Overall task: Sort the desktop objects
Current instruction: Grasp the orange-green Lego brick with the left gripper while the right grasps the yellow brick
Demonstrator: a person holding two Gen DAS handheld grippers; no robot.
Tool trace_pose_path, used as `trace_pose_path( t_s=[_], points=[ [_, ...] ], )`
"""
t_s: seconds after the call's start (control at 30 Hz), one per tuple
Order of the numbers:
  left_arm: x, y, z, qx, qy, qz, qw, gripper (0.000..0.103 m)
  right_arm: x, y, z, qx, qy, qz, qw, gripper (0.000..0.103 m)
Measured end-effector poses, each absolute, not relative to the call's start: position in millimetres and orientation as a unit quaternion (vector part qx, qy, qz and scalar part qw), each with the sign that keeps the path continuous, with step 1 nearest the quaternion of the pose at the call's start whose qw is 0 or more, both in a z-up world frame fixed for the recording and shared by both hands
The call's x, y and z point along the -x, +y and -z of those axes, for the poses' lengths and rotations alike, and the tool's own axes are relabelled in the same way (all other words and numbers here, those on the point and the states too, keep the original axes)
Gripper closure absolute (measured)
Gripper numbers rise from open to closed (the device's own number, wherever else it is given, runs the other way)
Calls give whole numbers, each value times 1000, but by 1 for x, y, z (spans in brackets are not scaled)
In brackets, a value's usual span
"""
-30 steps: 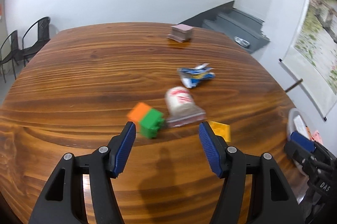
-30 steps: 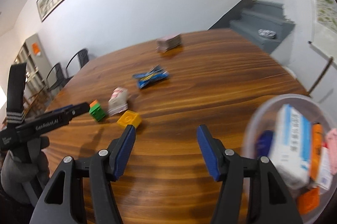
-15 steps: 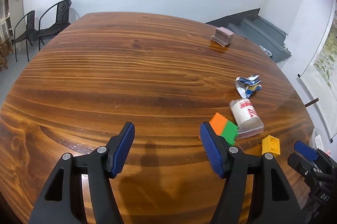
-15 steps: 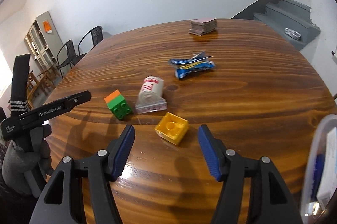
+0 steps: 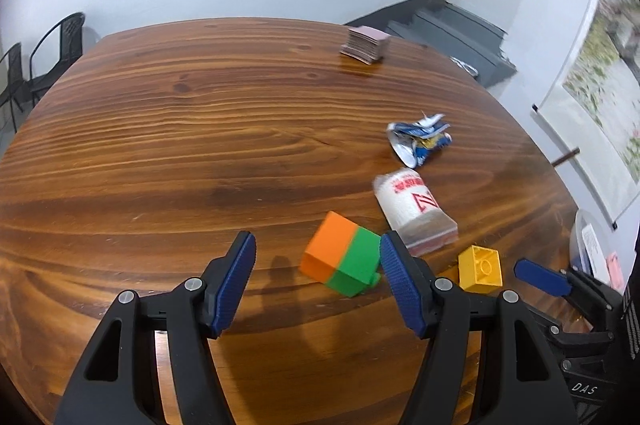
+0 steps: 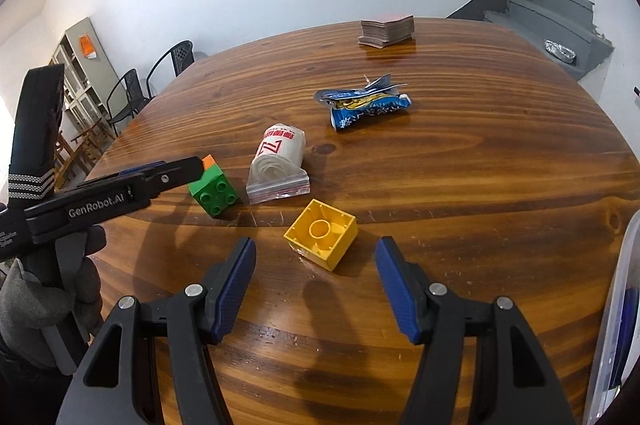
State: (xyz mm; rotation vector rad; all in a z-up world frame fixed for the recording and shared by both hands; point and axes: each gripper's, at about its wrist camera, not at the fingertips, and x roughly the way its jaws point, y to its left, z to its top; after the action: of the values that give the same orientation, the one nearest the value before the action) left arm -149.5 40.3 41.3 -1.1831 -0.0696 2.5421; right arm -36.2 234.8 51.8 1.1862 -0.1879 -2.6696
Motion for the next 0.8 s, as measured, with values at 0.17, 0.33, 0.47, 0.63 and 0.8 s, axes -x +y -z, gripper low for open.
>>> trace_pose_path(
  t_s=[0.17, 0.33, 0.47, 0.63, 0.8],
  points=[
    [151, 47, -37, 410, -8, -897, 167, 35, 37, 233, -49, -406, -60, 905, 110, 36],
    [152, 55, -36, 406, 6, -898, 168, 35, 36, 233, -48, -405, -60, 906, 107, 36],
    [151, 57, -34, 411, 8, -896, 171, 35, 36, 234, -48, -405, -61, 906, 105, 36],
    [151, 58, -31, 414, 11, -895, 167, 35, 36, 233, -46, -406, -60, 906, 105, 36],
    [151, 60, -27, 416, 13, -893, 169, 35, 36, 234, -46, -407, -60, 906, 105, 36]
  ],
)
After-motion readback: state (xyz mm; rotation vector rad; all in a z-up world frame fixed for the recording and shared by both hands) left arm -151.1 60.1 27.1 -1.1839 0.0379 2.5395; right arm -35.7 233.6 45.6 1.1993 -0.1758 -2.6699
